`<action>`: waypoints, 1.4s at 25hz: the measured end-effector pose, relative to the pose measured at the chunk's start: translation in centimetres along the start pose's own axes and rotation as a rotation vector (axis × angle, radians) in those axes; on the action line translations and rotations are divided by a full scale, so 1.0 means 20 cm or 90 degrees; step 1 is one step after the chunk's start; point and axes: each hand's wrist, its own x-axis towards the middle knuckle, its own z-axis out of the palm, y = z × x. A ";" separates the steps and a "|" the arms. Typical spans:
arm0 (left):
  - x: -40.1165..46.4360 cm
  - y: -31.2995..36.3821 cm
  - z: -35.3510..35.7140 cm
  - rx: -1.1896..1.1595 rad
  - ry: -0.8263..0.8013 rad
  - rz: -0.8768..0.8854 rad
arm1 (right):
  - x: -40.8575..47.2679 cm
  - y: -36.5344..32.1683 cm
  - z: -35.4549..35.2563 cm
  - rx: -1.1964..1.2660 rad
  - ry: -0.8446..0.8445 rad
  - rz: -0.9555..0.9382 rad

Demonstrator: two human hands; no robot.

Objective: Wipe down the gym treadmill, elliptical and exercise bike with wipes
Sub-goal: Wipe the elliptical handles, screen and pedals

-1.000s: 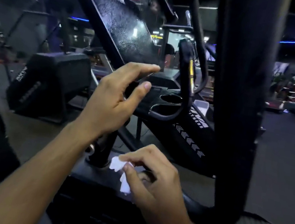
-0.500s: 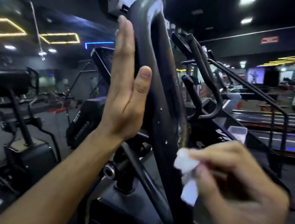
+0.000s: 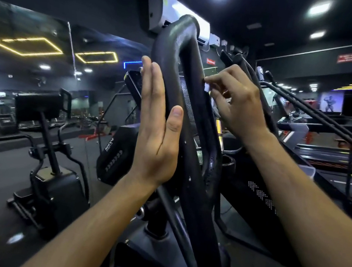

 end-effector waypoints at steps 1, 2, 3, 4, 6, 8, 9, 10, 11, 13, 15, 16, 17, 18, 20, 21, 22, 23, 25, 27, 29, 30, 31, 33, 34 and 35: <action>-0.01 0.00 0.01 -0.004 0.007 0.000 | 0.01 0.00 -0.01 0.006 0.017 -0.005; -0.01 0.00 0.01 -0.007 0.012 0.000 | 0.01 0.00 -0.02 0.011 0.032 -0.008; -0.01 0.00 0.02 -0.009 0.013 0.001 | 0.02 -0.01 -0.02 0.014 0.030 -0.017; -0.01 0.00 0.02 -0.012 0.017 0.003 | 0.03 -0.03 -0.01 0.016 0.008 -0.034; -0.01 -0.01 0.03 -0.019 0.015 0.005 | 0.00 -0.07 0.01 0.030 -0.049 -0.058; -0.02 -0.01 0.03 -0.023 0.017 0.008 | -0.05 -0.08 -0.01 0.032 -0.091 -0.067; -0.02 -0.01 0.03 -0.026 0.020 0.010 | -0.09 -0.08 -0.03 0.015 -0.119 -0.077; -0.02 -0.01 0.04 -0.030 0.022 0.012 | -0.14 -0.09 -0.05 -0.006 -0.149 -0.088; -0.02 -0.01 0.04 -0.036 0.024 0.013 | -0.20 -0.10 -0.07 -0.025 -0.179 -0.094; -0.02 -0.01 0.04 -0.046 0.028 0.012 | -0.37 -0.13 -0.12 -0.030 -0.222 -0.082; -0.03 -0.01 0.04 -0.049 0.033 0.008 | -0.53 -0.17 -0.16 0.025 -0.239 -0.016; -0.03 -0.01 0.05 -0.051 0.035 0.009 | -0.60 -0.21 -0.18 0.066 -0.237 0.037; -0.03 -0.01 0.05 -0.054 0.038 0.013 | -0.64 -0.25 -0.20 0.100 -0.230 0.086; -0.03 0.00 0.05 -0.059 0.040 0.014 | -0.68 -0.30 -0.22 0.126 -0.227 0.130; -0.03 0.00 0.05 -0.065 0.039 0.010 | -0.71 -0.40 -0.25 0.159 -0.235 0.194; -0.03 0.00 0.04 -0.066 0.038 0.007 | -0.72 -0.45 -0.26 0.176 -0.238 0.224; -0.03 0.00 0.04 -0.065 0.036 0.005 | -0.73 -0.48 -0.27 0.196 -0.237 0.260; -0.03 0.00 0.04 -0.066 0.033 0.003 | -0.75 -0.51 -0.28 0.218 -0.229 0.301; -0.04 0.00 0.03 -0.068 0.028 0.002 | -0.78 -0.56 -0.28 0.264 -0.190 0.376; -0.04 -0.01 0.03 -0.070 0.026 0.002 | -0.81 -0.60 -0.27 0.312 -0.140 0.431; -0.03 -0.01 0.03 -0.081 0.028 0.010 | -0.81 -0.60 -0.24 0.311 -0.105 0.429; -0.03 -0.01 0.04 -0.090 0.028 0.015 | -0.80 -0.58 -0.22 0.270 -0.090 0.404; -0.03 -0.02 0.04 -0.096 0.030 0.017 | -0.78 -0.54 -0.20 0.218 -0.076 0.373; -0.04 -0.02 0.04 -0.100 0.036 0.016 | -0.72 -0.43 -0.14 0.149 -0.039 0.324; -0.04 -0.03 0.04 -0.099 0.035 0.015 | -0.68 -0.37 -0.11 0.142 -0.025 0.306; -0.03 -0.02 0.03 -0.097 0.034 0.016 | -0.62 -0.32 -0.08 0.135 -0.016 0.281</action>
